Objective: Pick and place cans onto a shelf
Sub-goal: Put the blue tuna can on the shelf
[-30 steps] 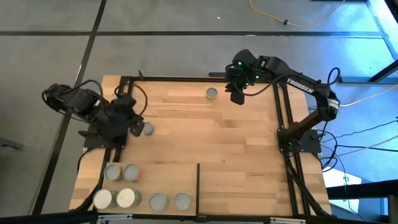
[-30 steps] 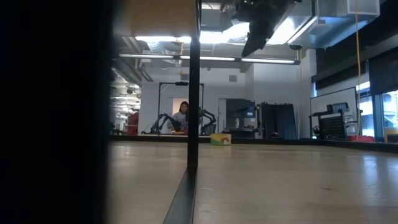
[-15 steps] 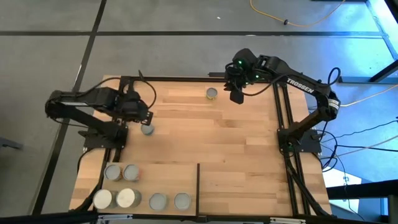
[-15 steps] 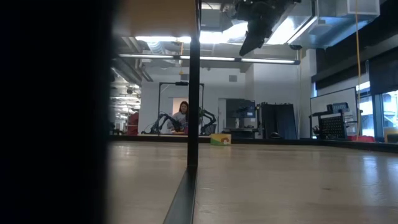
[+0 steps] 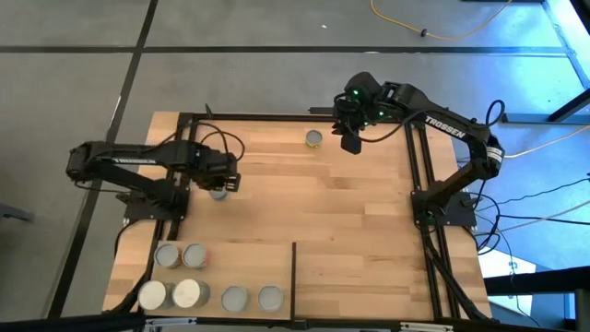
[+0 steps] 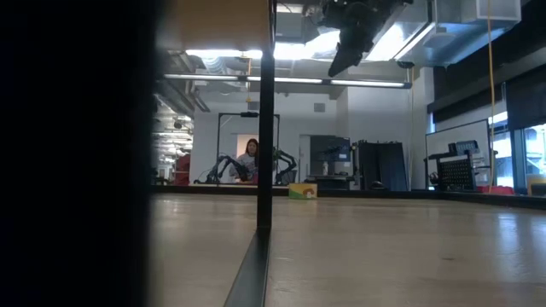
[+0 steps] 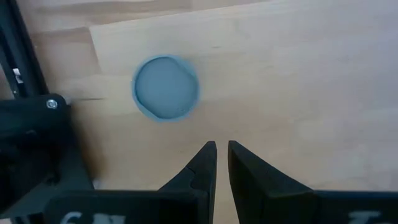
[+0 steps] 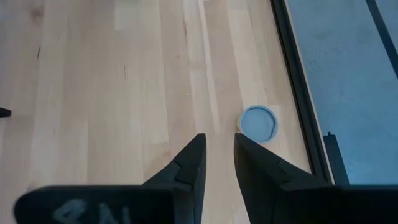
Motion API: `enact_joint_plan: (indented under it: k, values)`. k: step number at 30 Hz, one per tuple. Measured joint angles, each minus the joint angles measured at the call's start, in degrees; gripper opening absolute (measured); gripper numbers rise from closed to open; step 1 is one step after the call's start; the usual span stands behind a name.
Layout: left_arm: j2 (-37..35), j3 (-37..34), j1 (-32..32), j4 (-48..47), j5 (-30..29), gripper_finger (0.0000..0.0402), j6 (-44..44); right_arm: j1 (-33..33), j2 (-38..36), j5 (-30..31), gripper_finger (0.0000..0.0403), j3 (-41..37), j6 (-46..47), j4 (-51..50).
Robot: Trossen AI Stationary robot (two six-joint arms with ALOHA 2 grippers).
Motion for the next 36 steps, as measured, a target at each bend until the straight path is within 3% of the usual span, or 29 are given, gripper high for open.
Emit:
enact_joint_plan:
  k: [8,21,36]
  values:
    - [0.0,-10.1,1.9,8.3,1.9,0.0033,-0.4,0.0,0.0,0.0,0.0085,0.0,0.0,1.1]
    - [0.0,-20.0,1.9,21.4,-0.3,0.0033,8.5,0.0,0.0,0.0,0.0085,0.0,0.0,2.4]
    - [0.0,-21.7,2.0,24.4,-1.8,0.0033,13.9,0.0,0.0,0.0,0.0085,0.0,0.0,2.4]
